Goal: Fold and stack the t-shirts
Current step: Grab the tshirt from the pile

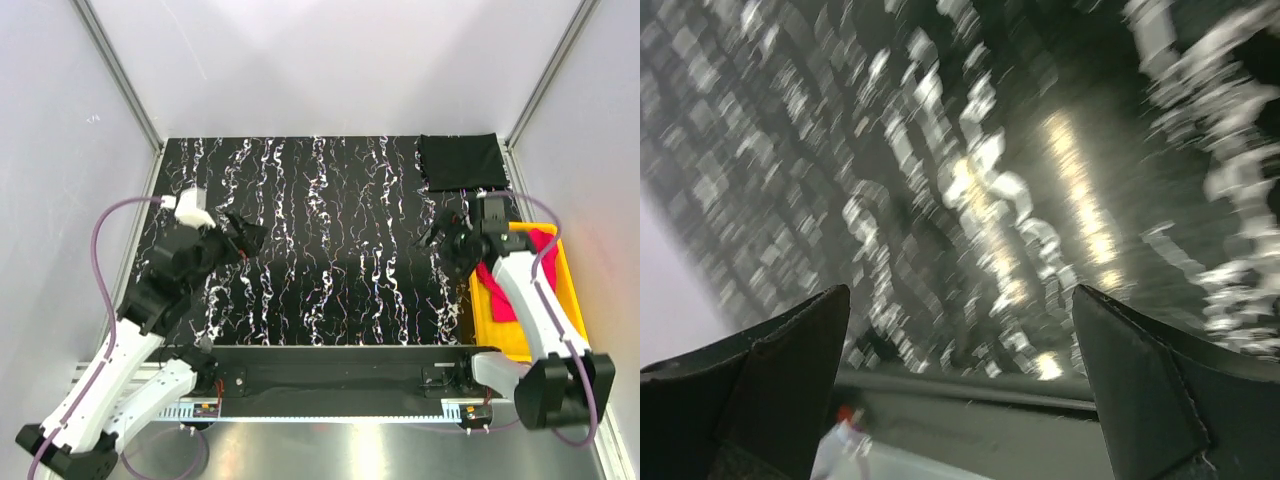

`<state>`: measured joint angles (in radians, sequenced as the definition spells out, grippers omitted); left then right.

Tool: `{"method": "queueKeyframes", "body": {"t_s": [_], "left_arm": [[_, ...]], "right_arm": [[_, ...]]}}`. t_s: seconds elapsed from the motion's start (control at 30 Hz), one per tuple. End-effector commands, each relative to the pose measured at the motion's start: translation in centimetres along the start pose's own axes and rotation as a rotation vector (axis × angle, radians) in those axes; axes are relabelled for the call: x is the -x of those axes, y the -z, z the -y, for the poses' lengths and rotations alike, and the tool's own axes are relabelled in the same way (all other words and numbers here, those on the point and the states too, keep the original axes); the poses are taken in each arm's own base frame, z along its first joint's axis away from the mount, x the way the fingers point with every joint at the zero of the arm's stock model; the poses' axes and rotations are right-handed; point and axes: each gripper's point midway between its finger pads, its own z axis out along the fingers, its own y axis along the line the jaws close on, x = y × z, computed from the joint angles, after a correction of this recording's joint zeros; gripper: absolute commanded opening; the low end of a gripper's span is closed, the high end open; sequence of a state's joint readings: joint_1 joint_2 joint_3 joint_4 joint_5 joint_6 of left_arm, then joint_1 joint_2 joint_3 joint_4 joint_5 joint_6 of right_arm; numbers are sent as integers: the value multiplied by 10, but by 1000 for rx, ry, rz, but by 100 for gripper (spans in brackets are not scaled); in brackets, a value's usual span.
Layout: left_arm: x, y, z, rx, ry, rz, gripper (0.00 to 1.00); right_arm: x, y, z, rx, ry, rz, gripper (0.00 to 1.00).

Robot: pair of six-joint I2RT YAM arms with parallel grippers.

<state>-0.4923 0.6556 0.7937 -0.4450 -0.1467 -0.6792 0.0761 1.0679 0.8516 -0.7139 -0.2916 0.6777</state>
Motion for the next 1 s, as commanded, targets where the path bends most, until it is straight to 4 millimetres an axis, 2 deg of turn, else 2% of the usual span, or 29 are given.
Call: {"method": "queueKeyframes", "body": {"t_s": [0.0,0.03,0.1,0.13,0.2,0.23,0.3,0.43,0.47,0.57,0.63,0.7,0.77,0.8,0.87,0.97], "left_arm": [[10,5,30,-113,-172,-87,99],[11,9,43,-181,-212,-116,99],[8,9,54,-235,-236,-150,99],[7,4,54,-235,-253,-165,99],[11,4,66,-294,-285,-181,99],[13,-1,71,-322,-343,-194,99],[6,-2,80,-399,-393,-247,99],[-1,-10,83,-439,-463,-291,99],[-2,-10,83,-444,-474,-289,99],[-6,-11,77,-435,-531,-282,99],[-13,-10,74,-438,-573,-294,99],[-18,-10,69,-414,-625,-301,99],[-20,-12,63,-384,-661,-298,99],[-22,-9,60,-378,-667,-296,99],[-23,-8,57,-367,-663,-295,99],[-25,-4,55,-372,-658,-295,99]], "right_arm": [[32,26,48,-360,97,80,100],[45,35,42,-374,100,120,100],[60,47,52,-462,97,176,100],[72,55,49,-455,80,215,100],[80,58,44,-439,47,234,98],[94,65,52,-453,-16,270,95],[99,62,63,-478,-85,250,85],[113,61,104,-630,-168,254,84],[119,66,117,-691,-170,278,84],[138,55,141,-778,-135,265,92],[151,51,148,-810,-133,286,94],[169,35,159,-803,-140,299,95],[182,13,163,-765,-148,288,95],[188,9,164,-765,-150,293,95],[194,-8,172,-769,-165,299,94],[190,-33,189,-789,-206,270,87]]}}
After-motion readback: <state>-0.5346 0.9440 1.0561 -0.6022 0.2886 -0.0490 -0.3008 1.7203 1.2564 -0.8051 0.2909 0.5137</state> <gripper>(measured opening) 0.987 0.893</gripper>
